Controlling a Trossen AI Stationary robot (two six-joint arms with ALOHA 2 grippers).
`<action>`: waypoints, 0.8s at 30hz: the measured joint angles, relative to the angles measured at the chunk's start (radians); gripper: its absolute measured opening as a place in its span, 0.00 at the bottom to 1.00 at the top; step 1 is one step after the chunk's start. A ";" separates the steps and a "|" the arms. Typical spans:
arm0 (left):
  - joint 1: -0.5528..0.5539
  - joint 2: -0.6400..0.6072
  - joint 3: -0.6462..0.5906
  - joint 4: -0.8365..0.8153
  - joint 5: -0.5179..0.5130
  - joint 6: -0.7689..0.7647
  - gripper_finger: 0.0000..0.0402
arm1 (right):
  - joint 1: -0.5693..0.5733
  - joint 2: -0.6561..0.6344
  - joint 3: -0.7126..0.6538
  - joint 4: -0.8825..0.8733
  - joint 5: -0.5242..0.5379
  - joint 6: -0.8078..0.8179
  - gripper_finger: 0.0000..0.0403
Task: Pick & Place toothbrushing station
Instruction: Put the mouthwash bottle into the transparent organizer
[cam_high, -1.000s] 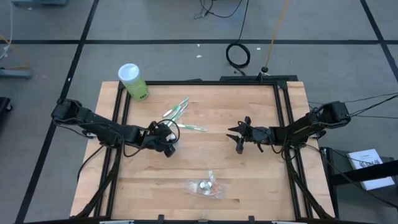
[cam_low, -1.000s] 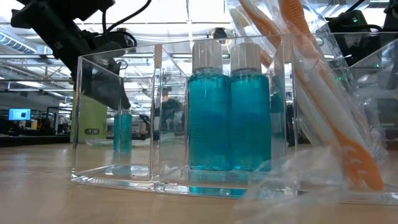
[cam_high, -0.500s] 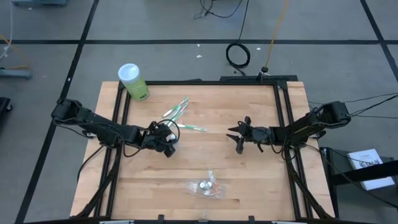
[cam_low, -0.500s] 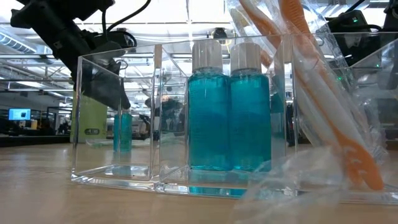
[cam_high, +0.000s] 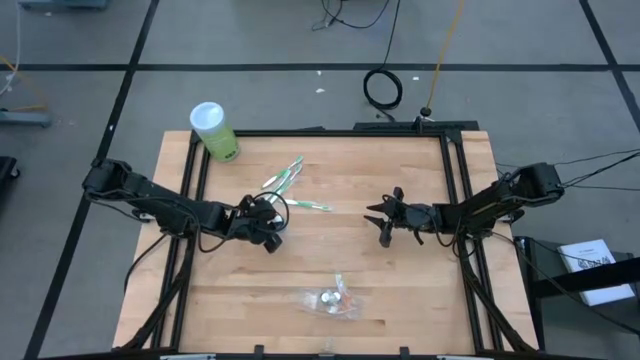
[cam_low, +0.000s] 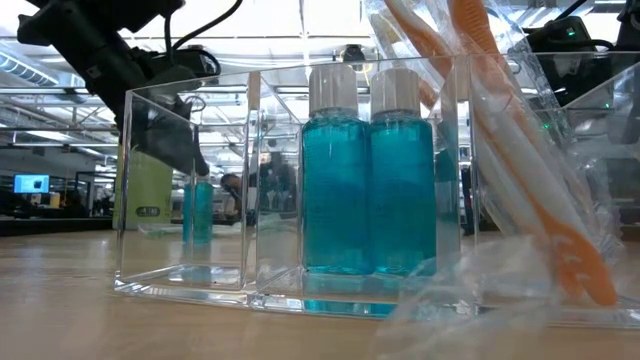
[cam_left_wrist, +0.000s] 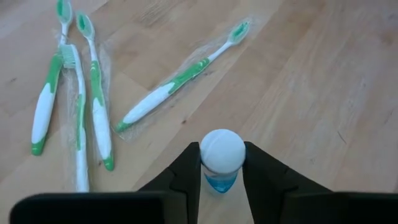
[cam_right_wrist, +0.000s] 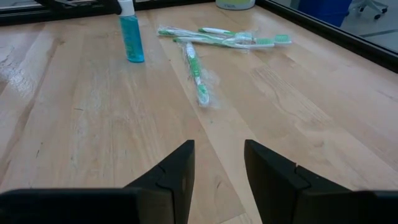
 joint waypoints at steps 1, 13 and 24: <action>0.000 0.000 0.000 0.007 0.001 0.001 0.23 | 0.000 0.000 0.000 0.000 0.000 0.000 0.32; -0.059 0.001 0.150 0.037 0.063 0.143 0.26 | 0.000 0.000 0.000 0.000 0.000 0.000 0.32; -0.242 0.015 0.386 0.048 0.069 0.338 0.26 | 0.000 0.000 0.000 0.000 0.000 0.000 0.32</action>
